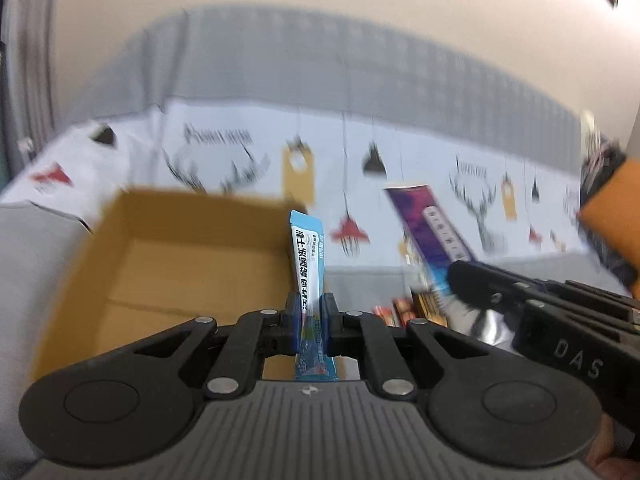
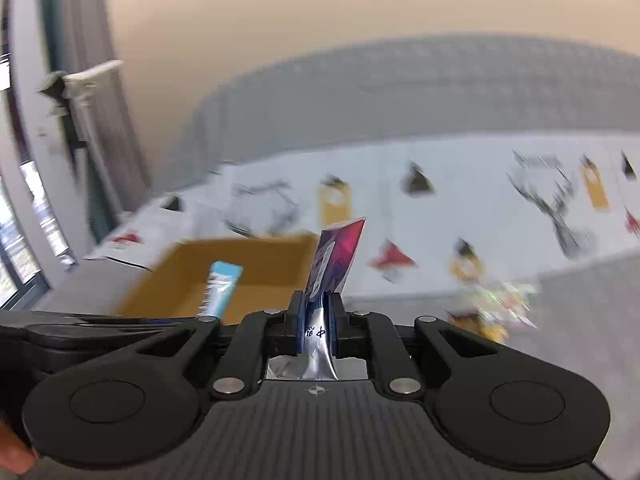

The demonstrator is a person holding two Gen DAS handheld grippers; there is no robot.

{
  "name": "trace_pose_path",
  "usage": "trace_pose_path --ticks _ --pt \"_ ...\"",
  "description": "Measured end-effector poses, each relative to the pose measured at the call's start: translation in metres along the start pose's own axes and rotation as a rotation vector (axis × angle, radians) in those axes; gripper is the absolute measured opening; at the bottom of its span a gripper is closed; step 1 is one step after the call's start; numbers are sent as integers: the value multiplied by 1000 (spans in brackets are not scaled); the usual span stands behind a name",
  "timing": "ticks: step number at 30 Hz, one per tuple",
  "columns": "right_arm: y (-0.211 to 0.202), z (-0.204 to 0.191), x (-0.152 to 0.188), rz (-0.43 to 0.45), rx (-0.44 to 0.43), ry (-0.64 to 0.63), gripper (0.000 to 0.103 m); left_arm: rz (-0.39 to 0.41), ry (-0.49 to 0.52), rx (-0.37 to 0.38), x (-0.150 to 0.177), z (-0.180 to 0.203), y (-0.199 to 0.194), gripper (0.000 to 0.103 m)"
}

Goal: Organize snacks
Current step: 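Carry both snacks into the box with left and right grippers, then open both grippers to drop the snacks into the box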

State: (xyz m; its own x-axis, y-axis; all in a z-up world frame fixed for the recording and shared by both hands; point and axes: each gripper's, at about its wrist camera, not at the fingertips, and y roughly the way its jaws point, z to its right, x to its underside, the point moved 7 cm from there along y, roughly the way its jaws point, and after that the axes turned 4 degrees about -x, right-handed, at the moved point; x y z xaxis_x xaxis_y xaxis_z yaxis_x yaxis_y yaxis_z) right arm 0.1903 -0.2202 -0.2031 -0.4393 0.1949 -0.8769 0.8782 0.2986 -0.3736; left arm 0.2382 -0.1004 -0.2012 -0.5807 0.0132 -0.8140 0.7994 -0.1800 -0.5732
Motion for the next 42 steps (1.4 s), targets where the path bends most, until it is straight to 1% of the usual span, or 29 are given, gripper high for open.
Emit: trace_pose_path --ticks 3,6,8,10,13,16,19,22,24,26,31,34,37,39,42 --pt "0 -45 -22 24 -43 -47 12 78 -29 1 -20 -28 -30 10" --pt "2 -83 -38 37 -92 -82 12 139 -50 -9 -33 -52 -54 10" --pt "8 -103 -45 34 -129 -83 12 150 -59 -18 -39 -68 -60 10" --pt "16 -118 -48 19 -148 -77 12 142 -86 -28 -40 -85 -58 10" --pt "35 -132 -45 -11 -154 -102 12 102 -113 -44 -37 -107 -42 10" --pt "56 -138 -36 -59 -141 -117 12 56 -135 -49 -26 -128 -20 10" --pt "75 -142 -21 -112 -130 -115 12 -31 -168 -28 -12 -146 11 11" --pt "94 -138 -1 -163 -105 -115 12 -114 -191 -5 5 -155 40 11" --pt "110 -132 14 -203 -88 -102 12 -159 -201 11 14 -155 57 11" --pt "122 -126 30 -239 -69 -96 12 -204 -205 11 21 -155 73 11" --pt "144 -111 63 -317 -31 -69 12 -282 -141 -3 34 -145 105 11" --pt "155 -105 76 -364 -20 -64 13 -352 -124 3 48 -139 121 11" --pt "164 -102 91 -423 -4 -54 13 -406 -108 -15 60 -138 131 11" --pt "170 -99 98 -453 -8 -34 13 -428 -103 -28 67 -140 136 11" --pt "174 -99 104 -474 -19 -25 13 -446 -110 -34 72 -143 137 12"
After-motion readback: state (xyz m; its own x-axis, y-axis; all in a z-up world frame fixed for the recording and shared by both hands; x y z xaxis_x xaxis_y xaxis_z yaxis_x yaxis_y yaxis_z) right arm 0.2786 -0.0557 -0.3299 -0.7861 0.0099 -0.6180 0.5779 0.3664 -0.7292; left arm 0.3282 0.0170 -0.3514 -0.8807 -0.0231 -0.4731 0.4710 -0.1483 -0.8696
